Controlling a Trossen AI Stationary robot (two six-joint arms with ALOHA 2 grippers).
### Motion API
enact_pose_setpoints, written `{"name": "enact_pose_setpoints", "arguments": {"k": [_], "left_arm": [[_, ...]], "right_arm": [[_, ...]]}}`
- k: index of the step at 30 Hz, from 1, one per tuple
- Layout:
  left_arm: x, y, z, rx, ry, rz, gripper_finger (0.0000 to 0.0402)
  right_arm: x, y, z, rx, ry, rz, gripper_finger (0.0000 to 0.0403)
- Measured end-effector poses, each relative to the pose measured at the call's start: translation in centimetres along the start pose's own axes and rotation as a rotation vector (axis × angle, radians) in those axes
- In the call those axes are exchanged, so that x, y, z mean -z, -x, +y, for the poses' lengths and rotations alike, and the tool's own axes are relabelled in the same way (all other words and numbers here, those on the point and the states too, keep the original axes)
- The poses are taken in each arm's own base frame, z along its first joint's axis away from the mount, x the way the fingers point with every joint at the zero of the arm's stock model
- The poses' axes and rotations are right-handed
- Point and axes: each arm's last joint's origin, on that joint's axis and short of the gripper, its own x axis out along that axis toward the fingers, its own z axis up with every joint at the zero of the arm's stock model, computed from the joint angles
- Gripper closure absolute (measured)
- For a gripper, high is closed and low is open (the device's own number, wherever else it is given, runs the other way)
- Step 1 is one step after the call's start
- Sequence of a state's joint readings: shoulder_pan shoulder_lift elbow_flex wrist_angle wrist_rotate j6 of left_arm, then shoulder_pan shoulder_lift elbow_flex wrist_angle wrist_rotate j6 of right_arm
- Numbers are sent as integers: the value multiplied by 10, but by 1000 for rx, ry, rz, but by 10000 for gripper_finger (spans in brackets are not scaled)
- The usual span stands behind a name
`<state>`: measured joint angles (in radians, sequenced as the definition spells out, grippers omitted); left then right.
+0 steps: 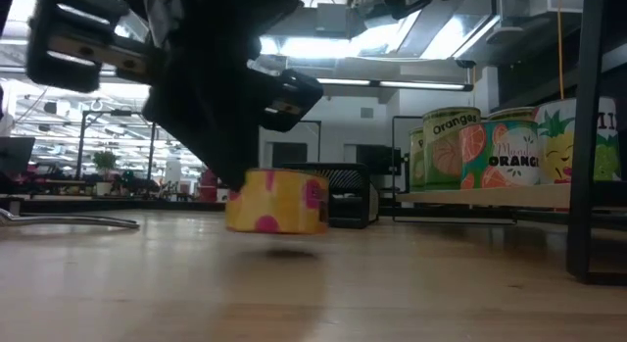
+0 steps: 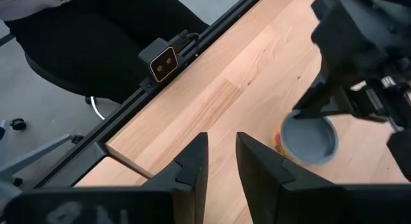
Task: Pick and place cans onto a shelf
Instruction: Put the canned pineapple rings on the shelf
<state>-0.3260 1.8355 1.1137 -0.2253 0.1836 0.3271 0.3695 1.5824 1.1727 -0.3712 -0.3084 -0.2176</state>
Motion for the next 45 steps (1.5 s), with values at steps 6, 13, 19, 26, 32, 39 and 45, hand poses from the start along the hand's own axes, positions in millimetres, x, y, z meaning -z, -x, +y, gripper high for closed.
{"name": "enact_pose_setpoints", "arguments": {"k": [6, 13, 19, 26, 32, 39, 45], "left_arm": [[0, 0, 1, -49, 0, 17, 361], [0, 0, 1, -49, 3, 17, 345], [-3, 1, -1, -46, 39, -6, 348], [-17, 18, -20, -23, 79, -61, 369], [-33, 60, -42, -102, 106, -116, 395], [-33, 112, -77, -304, 167, -99, 396], [-28, 127, -100, -392, 203, -73, 398]], "right_arm": [[0, 0, 0, 0, 1, -2, 318], [0, 0, 0, 1, 1, -2, 318], [0, 0, 0, 1, 1, -3, 318], [-6, 0, -1, 16, 20, -60, 318], [-18, 1, -5, 84, 44, -179, 318], [-20, 4, -14, 265, -83, -199, 307], [-18, 9, -28, 289, -187, -218, 271]]}}
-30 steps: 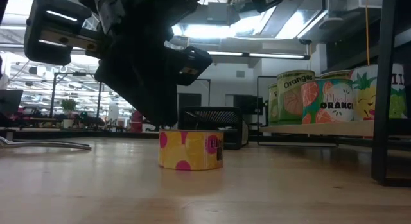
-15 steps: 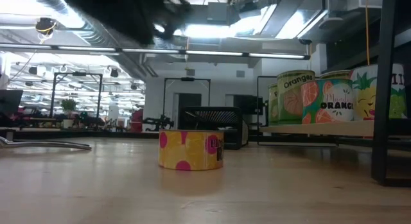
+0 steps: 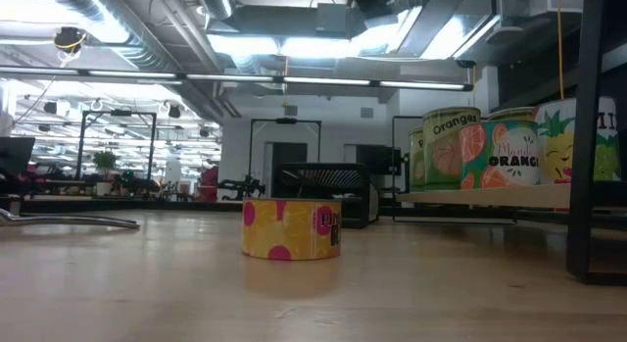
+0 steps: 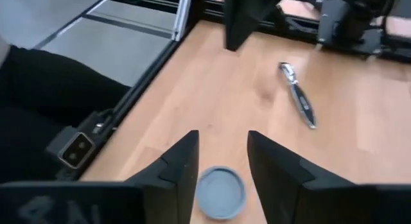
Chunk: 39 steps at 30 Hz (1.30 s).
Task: Pick and place cans onto a shelf
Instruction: Put the canned pineapple rings on the shelf
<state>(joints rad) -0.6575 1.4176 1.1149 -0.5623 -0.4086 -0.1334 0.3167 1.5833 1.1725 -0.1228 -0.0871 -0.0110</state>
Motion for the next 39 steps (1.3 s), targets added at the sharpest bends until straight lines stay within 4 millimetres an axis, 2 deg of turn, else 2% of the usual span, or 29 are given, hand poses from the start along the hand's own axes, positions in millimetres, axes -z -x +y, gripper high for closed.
{"name": "enact_pose_setpoints", "arguments": {"k": [5, 10, 20, 27, 33, 39], "left_arm": [[3, 4, -9, -10, 17, 8, 395], [3, 4, -8, -29, 33, 6, 400], [3, 4, -8, -33, 33, 7, 399], [3, 4, -8, -32, 34, 6, 394], [3, 4, -8, -32, 34, 6, 393], [3, 4, -8, -32, 34, 6, 393]], "right_arm": [[1, -2, -7, 17, 63, 0, 260], [7, -20, -20, 40, 61, 13, 259], [53, -72, -29, -53, 112, 200, 259], [80, -95, -30, -83, 122, 286, 259], [92, -105, -30, -131, 109, 317, 259], [93, -106, -29, -154, 106, 313, 260]]}}
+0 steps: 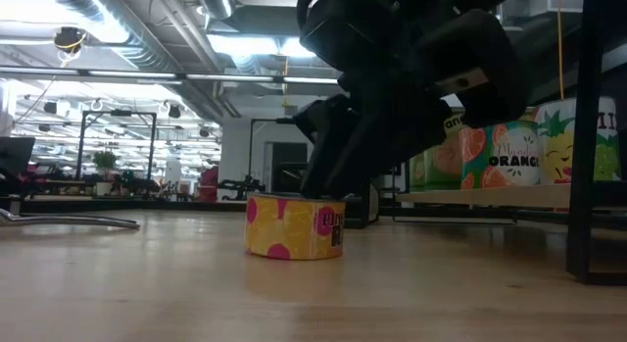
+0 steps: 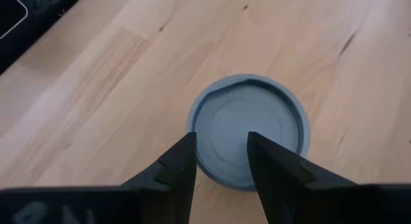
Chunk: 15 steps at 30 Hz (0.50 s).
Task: Pick and place cans onto a shelf
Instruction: Put the canned pineapple rings on the shelf
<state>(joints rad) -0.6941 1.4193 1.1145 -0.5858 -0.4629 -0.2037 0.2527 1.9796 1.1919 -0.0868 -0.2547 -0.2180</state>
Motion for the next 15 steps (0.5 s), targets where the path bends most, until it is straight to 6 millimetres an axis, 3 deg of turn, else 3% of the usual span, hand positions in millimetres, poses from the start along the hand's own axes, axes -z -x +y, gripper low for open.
{"name": "enact_pose_setpoints", "arguments": {"k": [15], "left_arm": [[0, 0, 0, 0, 3, 0, 393]], "right_arm": [[-4, -2, 8, -90, 21, -44, 260]]}}
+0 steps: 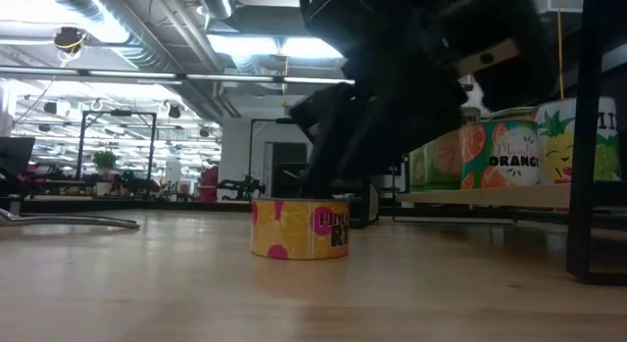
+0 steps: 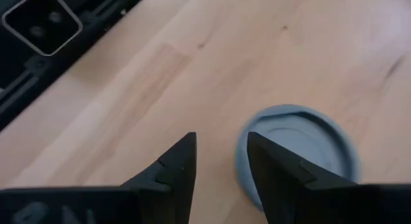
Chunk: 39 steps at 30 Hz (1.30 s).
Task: Pick and place cans onto a shelf
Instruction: Put the canned pineapple rings on the shelf
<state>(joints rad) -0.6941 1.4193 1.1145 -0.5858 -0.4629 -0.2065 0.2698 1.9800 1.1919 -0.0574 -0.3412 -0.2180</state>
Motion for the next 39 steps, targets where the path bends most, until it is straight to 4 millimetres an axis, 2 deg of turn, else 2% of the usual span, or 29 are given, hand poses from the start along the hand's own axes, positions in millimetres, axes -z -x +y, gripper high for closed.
{"name": "enact_pose_setpoints", "arguments": {"k": [5, 11, 19, 23, 33, 39], "left_arm": [[0, 0, 0, 0, 1, 0, 393], [0, 0, 0, 1, 4, -3, 393], [0, 0, 0, 1, 6, -3, 393], [0, 0, 0, 1, 6, -3, 393], [0, 0, 0, 1, 5, -2, 393], [0, 0, 0, 1, 5, -2, 393]], "right_arm": [[1, -2, 8, 30, 37, 36, 260], [3, -3, 6, 89, 58, 71, 260], [6, -5, 6, 86, 55, 90, 266], [8, -5, 7, 84, 53, 102, 288], [8, -5, 7, 80, 53, 105, 389], [6, -5, 10, 79, 52, 100, 389]]}}
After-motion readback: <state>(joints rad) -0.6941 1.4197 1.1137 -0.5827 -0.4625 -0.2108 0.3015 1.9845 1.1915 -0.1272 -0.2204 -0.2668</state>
